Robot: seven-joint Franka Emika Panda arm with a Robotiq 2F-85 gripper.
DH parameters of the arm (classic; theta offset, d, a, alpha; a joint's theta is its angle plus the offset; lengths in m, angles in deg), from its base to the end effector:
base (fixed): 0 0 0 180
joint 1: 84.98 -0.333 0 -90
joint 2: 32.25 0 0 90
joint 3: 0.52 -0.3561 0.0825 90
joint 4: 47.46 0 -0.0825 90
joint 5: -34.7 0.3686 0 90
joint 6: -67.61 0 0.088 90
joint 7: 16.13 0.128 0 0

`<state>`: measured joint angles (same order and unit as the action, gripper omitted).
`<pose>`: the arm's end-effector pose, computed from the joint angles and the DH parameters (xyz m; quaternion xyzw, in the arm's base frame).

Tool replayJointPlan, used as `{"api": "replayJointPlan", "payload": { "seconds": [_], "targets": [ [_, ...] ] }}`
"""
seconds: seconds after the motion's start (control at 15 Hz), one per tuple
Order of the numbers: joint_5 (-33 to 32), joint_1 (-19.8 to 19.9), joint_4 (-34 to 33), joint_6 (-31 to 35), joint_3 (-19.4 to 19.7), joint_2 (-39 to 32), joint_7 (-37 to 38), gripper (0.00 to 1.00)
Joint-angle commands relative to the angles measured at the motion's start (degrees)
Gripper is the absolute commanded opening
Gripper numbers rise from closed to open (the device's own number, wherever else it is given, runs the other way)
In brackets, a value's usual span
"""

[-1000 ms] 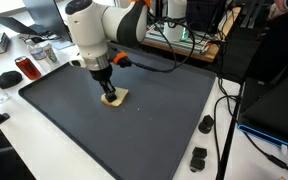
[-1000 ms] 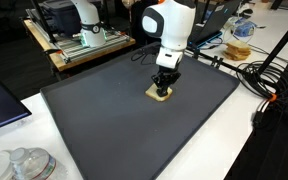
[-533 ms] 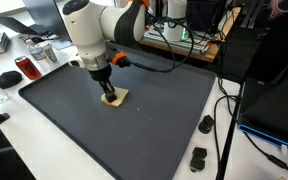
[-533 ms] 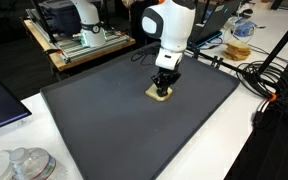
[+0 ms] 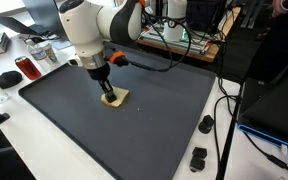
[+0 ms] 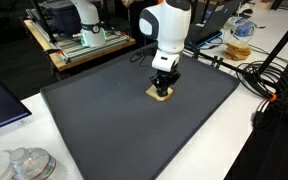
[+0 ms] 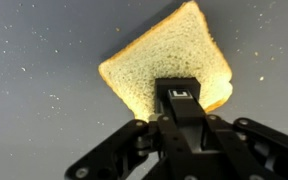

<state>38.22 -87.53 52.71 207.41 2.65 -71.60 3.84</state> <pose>0.6804 -0.0025 0.2023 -0.9807 0.1955 -0.0028 0.0029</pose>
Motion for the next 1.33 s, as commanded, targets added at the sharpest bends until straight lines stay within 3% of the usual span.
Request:
{"api": "replayJointPlan", "payload": {
  "seconds": [0.0,1.27],
  "targets": [
    [2.2,-0.4,0.8,6.5,-1.3,-5.1,-0.1,0.05],
    [-2.3,-4.7,2.0,10.2,1.9,-5.8,2.1,0.05]
  ]
}}
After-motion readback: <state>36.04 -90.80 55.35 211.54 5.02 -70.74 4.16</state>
